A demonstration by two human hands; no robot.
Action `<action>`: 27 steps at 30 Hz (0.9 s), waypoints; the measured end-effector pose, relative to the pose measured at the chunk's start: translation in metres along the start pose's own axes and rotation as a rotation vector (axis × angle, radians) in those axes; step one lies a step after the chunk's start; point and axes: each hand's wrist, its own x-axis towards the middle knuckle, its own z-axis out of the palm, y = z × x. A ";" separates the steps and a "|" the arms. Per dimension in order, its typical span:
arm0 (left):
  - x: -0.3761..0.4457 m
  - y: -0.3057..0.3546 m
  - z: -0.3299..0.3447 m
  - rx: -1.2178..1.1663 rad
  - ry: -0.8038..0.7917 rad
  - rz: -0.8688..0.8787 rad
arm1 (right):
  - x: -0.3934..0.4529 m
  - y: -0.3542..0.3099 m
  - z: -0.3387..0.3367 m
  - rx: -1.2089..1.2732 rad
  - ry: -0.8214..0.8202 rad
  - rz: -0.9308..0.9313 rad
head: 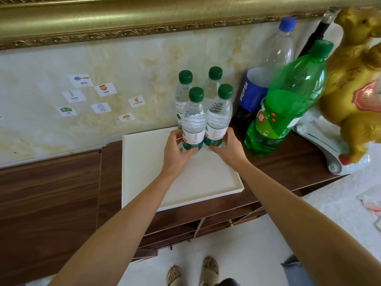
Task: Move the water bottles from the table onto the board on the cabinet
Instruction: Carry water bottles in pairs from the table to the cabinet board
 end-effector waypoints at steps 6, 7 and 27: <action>-0.026 0.016 -0.022 0.077 0.008 -0.062 | -0.025 0.009 -0.009 0.078 0.072 0.010; -0.036 0.020 -0.029 0.079 0.015 -0.084 | -0.029 0.011 -0.011 0.077 0.063 -0.007; -0.541 0.028 -0.101 0.624 0.545 -0.885 | -0.335 -0.035 0.119 -0.535 -1.113 -1.190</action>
